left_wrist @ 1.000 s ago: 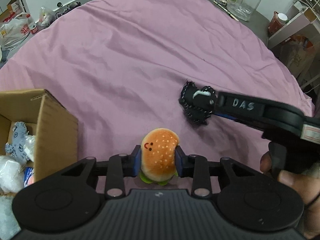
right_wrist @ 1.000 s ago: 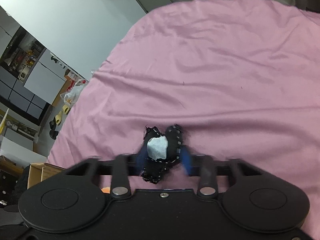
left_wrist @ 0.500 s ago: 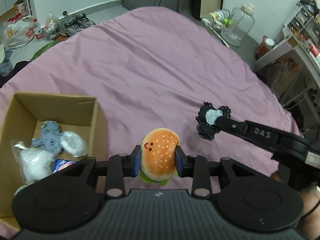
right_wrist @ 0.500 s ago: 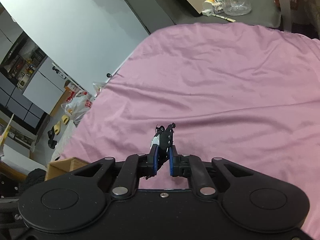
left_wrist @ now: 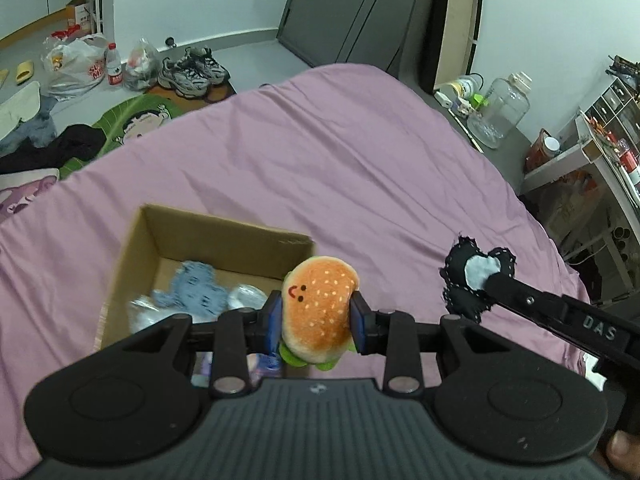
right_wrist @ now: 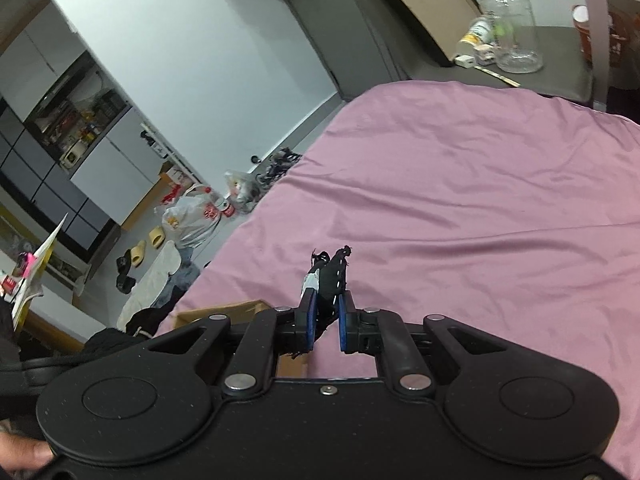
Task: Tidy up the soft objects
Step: 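Carry the burger into the box with the left gripper while the right drops the heart patch in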
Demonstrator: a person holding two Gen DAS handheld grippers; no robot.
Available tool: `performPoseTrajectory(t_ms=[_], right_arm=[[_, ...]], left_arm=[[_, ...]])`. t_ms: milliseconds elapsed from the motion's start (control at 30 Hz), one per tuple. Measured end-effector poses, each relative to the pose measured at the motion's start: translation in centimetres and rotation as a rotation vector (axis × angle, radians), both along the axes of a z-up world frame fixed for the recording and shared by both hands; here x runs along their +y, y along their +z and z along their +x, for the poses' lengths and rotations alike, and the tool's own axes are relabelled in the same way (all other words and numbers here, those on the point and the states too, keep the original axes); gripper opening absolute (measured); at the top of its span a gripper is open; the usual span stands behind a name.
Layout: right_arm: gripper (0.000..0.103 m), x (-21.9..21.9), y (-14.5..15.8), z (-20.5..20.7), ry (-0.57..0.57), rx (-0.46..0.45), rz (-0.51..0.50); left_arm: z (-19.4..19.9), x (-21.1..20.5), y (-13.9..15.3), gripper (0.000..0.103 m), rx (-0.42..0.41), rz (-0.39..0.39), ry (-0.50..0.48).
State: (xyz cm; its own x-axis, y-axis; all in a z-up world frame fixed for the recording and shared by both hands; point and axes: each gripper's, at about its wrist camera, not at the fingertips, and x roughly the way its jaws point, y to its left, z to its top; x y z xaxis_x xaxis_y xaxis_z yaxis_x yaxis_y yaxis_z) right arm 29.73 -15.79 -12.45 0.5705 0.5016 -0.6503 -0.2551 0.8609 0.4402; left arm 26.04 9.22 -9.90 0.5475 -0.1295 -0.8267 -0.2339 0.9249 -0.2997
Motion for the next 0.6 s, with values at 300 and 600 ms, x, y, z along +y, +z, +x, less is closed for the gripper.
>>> performPoseTrajectory(t_ms=[300,600], right_arm=[[0.011,4.0,1.4,-1.8,0.035,-0.009,-0.052],[0.011,7.0,2.0,-3.3,0.050,-0.021,-0.093]], left_arm=[[-1.5,3.3,-0.8,0.033,0.018,-0.051,0.025],[-2.8,4.3,-2.3,0.033,0.041,-0.121,0.002]])
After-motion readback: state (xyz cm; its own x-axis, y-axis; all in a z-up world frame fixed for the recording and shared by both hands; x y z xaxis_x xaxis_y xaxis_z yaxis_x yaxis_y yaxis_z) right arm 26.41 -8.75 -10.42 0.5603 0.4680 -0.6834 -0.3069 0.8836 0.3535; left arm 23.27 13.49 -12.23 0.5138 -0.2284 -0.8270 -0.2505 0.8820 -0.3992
